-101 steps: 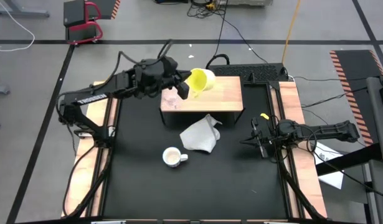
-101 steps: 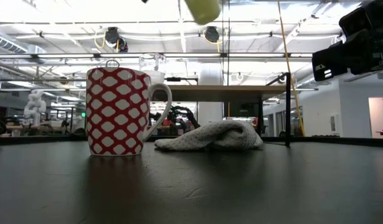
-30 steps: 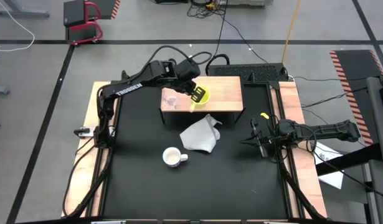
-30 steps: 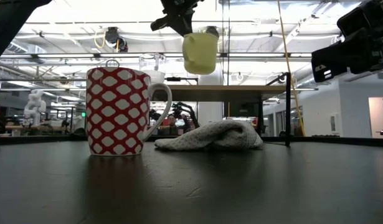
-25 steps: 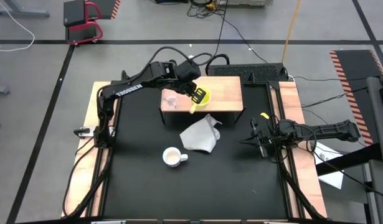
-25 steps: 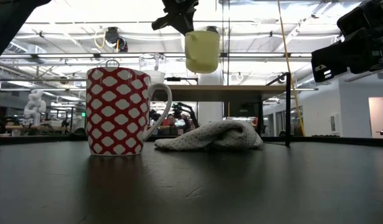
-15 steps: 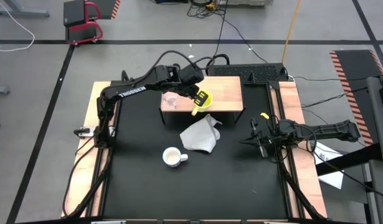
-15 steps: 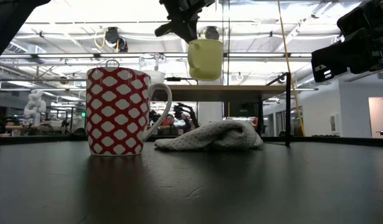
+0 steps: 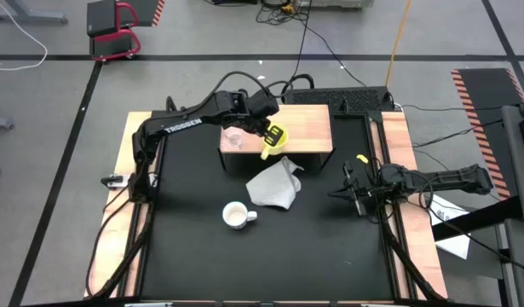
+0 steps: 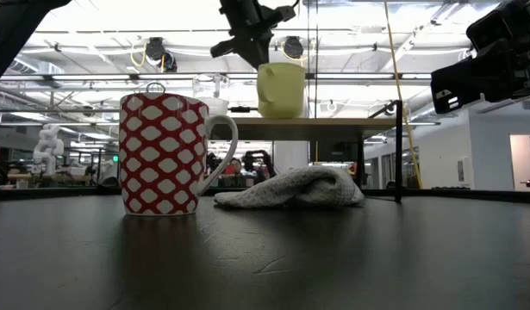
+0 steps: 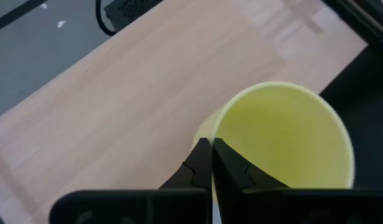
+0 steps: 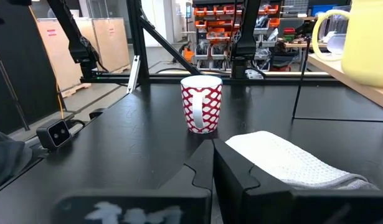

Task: Stack small to large cups/mugs on shelf
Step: Put the yellow mug on the shelf

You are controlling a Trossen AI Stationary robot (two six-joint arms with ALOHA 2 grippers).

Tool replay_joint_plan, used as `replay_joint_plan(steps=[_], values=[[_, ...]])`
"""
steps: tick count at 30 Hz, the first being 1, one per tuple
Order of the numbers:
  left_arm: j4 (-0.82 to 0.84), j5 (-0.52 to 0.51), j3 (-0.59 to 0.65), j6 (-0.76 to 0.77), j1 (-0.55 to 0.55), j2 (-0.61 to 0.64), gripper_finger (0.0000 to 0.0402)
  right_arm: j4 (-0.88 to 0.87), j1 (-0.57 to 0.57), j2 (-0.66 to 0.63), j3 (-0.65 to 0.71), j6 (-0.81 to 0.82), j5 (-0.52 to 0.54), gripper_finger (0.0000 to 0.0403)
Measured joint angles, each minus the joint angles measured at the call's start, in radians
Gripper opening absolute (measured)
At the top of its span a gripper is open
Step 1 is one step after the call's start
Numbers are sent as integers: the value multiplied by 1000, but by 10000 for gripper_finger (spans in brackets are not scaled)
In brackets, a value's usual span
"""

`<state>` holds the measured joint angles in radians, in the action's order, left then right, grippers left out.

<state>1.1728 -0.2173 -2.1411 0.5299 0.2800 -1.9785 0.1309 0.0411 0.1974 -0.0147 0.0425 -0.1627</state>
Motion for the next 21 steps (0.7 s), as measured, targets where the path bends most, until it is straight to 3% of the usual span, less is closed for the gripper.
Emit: replay_joint_plan(steps=[21], values=[[-16,-30,19,-19,60,0,0,0,0,0,0,17,0,0]])
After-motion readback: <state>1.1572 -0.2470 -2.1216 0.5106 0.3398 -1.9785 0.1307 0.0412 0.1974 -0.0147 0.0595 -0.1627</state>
